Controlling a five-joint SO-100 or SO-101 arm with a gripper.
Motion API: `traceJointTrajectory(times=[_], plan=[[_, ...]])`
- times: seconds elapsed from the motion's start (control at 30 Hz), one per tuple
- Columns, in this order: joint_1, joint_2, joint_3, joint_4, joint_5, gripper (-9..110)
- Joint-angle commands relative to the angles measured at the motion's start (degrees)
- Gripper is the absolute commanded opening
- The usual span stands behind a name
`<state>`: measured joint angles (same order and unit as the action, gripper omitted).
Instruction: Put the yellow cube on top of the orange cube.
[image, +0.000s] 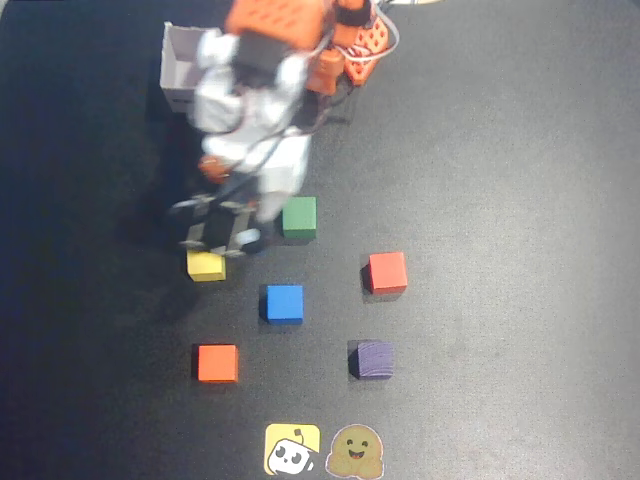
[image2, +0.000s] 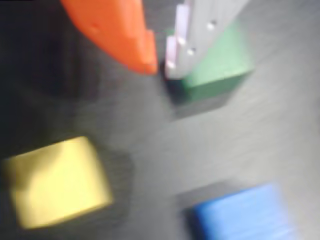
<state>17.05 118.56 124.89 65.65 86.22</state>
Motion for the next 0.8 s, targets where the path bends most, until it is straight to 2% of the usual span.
traceJointTrajectory(times=[0.0, 0.27, 0.6, 0.77], plan=[[2.7, -3.3, -5.1, 0.0, -1.1, 0], [6.9, -8.1, -6.9, -1.8, 2.4, 0], [7.1, -10.7, -7.1, -3.8, 8.0, 0], [7.1, -11.4, -7.6, -5.0, 9.7, 10]])
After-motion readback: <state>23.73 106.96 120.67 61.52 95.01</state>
